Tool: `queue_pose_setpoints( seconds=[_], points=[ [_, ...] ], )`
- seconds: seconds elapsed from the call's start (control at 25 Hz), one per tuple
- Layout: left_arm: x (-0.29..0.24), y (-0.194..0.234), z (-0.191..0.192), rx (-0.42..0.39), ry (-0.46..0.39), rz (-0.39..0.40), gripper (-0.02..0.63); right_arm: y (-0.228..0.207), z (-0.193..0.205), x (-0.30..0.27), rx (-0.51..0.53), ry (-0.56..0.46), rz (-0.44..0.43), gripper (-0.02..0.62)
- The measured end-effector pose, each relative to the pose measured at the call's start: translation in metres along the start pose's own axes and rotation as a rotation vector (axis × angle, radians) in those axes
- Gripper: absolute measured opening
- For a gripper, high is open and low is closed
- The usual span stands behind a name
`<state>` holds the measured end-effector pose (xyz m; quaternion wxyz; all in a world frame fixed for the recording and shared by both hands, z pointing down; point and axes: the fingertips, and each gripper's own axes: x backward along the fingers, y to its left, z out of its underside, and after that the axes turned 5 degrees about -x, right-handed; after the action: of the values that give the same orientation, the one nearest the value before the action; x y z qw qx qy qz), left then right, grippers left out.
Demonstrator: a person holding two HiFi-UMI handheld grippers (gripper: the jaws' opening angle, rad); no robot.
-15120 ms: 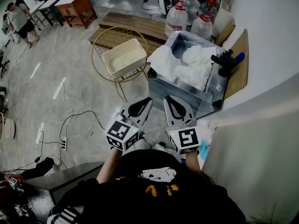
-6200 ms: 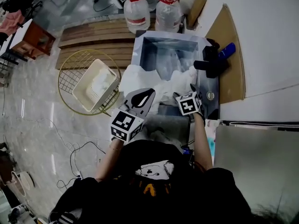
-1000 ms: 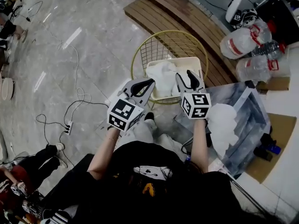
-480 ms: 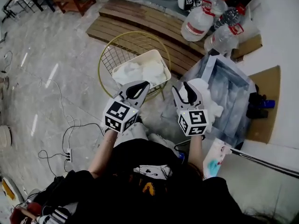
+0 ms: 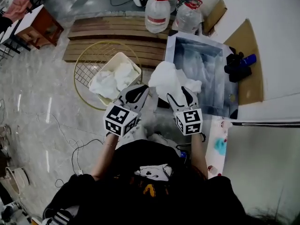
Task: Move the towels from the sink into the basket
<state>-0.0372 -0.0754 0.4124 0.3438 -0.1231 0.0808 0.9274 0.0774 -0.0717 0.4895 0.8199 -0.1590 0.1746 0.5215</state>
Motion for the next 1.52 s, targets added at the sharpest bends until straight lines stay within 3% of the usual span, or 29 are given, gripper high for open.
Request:
queue_pose_setpoints(
  seconds=[0.16, 0.4, 0.52, 0.72, 0.8, 0.88, 0.92, 0.96, 1.16, 1.36, 1.52],
  points=[
    [-0.015, -0.031, -0.001, -0.024, 0.015, 0.045, 0.018, -0.018, 0.055, -0.004, -0.004, 0.148, -0.003, 0.330],
    [-0.016, -0.059, 0.005, -0.035, 0.039, 0.051, 0.018, -0.042, 0.095, -0.028, 0.064, 0.321, 0.017, 0.345],
    [-0.009, -0.061, 0.011, -0.027, 0.049, 0.026, 0.018, -0.044, 0.105, -0.043, -0.014, 0.358, -0.053, 0.350],
    [0.000, -0.059, 0.018, -0.017, 0.052, -0.015, 0.018, -0.046, 0.112, -0.048, -0.129, 0.512, -0.153, 0.345],
    [0.002, -0.059, 0.017, -0.020, 0.047, -0.023, 0.018, -0.044, 0.112, -0.047, -0.125, 0.538, -0.214, 0.291],
    [0.004, -0.060, 0.017, -0.019, 0.043, -0.031, 0.018, -0.048, 0.110, -0.044, -0.103, 0.522, -0.226, 0.223],
    [0.005, -0.059, 0.017, -0.018, 0.044, -0.036, 0.018, -0.052, 0.109, -0.043, -0.089, 0.504, -0.205, 0.113],
    [0.007, -0.059, 0.017, -0.017, 0.044, -0.041, 0.018, -0.057, 0.107, -0.042, -0.076, 0.486, -0.180, 0.066],
    [0.016, -0.057, 0.014, -0.020, 0.038, -0.061, 0.018, -0.065, 0.084, -0.032, -0.091, 0.378, -0.128, 0.040],
    [0.023, -0.047, 0.016, -0.014, 0.041, -0.095, 0.018, -0.079, -0.006, -0.005, -0.106, 0.154, -0.085, 0.032],
    [0.024, -0.046, 0.014, -0.008, 0.034, -0.108, 0.018, -0.102, -0.058, 0.009, -0.056, 0.058, -0.033, 0.031]
  ],
)
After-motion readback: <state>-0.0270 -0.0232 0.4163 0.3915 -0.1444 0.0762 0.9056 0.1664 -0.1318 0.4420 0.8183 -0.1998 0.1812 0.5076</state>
